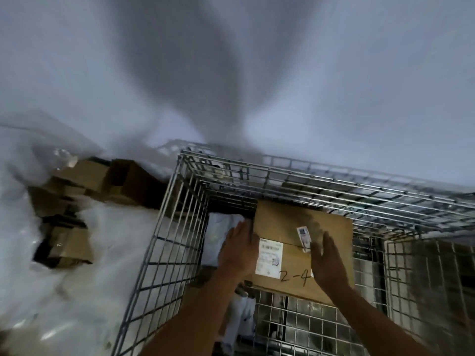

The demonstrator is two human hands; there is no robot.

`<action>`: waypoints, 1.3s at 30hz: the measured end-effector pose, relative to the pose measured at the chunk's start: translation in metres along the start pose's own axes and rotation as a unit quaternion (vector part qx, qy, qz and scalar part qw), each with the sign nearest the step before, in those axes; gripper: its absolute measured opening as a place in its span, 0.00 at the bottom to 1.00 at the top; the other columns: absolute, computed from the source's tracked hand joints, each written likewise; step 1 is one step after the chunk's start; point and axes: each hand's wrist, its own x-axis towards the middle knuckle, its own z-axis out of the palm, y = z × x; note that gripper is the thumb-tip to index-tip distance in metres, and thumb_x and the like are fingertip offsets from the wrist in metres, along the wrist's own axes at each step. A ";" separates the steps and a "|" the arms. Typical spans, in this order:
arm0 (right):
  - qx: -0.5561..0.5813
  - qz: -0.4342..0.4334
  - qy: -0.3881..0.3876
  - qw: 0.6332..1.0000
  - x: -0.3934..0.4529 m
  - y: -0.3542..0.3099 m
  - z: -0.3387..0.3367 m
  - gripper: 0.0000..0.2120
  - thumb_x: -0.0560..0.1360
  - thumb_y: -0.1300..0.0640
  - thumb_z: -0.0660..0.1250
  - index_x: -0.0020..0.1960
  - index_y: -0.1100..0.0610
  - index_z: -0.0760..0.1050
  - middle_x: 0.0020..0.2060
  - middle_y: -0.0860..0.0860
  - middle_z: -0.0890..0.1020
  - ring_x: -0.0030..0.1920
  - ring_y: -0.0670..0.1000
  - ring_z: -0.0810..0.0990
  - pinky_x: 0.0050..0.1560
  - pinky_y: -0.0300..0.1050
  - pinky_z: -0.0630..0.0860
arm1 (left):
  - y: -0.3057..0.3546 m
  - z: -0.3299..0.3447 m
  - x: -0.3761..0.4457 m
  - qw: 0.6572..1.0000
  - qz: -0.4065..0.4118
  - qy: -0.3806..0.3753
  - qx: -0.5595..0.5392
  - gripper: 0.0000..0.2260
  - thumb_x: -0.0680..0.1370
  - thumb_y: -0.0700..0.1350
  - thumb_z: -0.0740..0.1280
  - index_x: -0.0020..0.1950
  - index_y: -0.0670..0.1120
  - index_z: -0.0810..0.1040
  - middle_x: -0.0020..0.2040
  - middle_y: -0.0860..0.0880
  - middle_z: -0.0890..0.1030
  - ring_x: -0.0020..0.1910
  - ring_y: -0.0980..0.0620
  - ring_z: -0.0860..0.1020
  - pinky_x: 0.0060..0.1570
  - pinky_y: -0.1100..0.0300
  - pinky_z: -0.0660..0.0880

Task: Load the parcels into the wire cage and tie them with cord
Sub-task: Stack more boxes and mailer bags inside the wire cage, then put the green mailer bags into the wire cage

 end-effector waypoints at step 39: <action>-0.337 -0.537 -0.459 0.622 -0.734 -0.608 0.480 0.35 0.84 0.35 0.49 0.84 0.52 0.52 0.83 0.52 0.57 0.81 0.58 0.59 0.79 0.53 0.55 | -0.636 -0.441 -0.739 0.693 -0.481 0.480 -0.240 0.31 0.85 0.63 0.49 0.84 0.48 0.56 0.82 0.44 0.60 0.81 0.42 0.60 0.78 0.46 0.56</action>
